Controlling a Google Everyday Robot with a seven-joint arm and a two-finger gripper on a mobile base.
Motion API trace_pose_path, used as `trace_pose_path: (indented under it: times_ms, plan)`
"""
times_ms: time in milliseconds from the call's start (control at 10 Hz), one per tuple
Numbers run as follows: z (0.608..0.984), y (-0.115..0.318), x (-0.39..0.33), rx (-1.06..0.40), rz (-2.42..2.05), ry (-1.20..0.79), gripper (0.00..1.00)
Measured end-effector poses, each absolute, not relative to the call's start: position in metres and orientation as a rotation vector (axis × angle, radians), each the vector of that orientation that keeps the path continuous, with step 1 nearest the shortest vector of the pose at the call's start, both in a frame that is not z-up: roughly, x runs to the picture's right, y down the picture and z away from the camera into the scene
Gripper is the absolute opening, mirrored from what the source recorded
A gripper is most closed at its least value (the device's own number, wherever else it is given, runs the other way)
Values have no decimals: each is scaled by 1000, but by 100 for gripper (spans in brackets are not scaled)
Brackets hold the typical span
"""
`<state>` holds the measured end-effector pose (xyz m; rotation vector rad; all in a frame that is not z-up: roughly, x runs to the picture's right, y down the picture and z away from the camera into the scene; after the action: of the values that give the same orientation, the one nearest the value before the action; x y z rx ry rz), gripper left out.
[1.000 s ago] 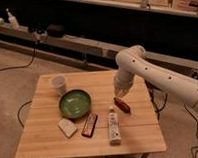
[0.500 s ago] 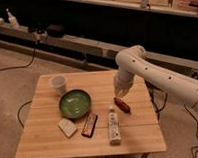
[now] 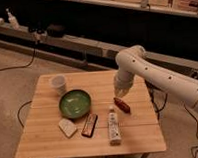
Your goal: Push the ceramic bowl across the table
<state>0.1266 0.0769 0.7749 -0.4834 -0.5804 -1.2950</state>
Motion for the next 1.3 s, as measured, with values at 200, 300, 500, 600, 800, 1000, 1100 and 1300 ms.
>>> trace_pose_path:
  times_ms: [200,300,500,600,800,1000,1100,1300]
  plan:
    - [775,77,127,-483,-1295,-580,5]
    - [775,77,127,-483,-1295,-580,5]
    - [775,77,127,-483,-1295,-580,5]
    - [775,77,127,-483,-1295,-580,5]
    - [775,75,125,-470,-1305,-583,5]
    - [774,59,109,-371,-1384,-588,5]
    - [773,50,99,-316,-1430,-584,5]
    - [773,32,77,-197,-1533,-574,5]
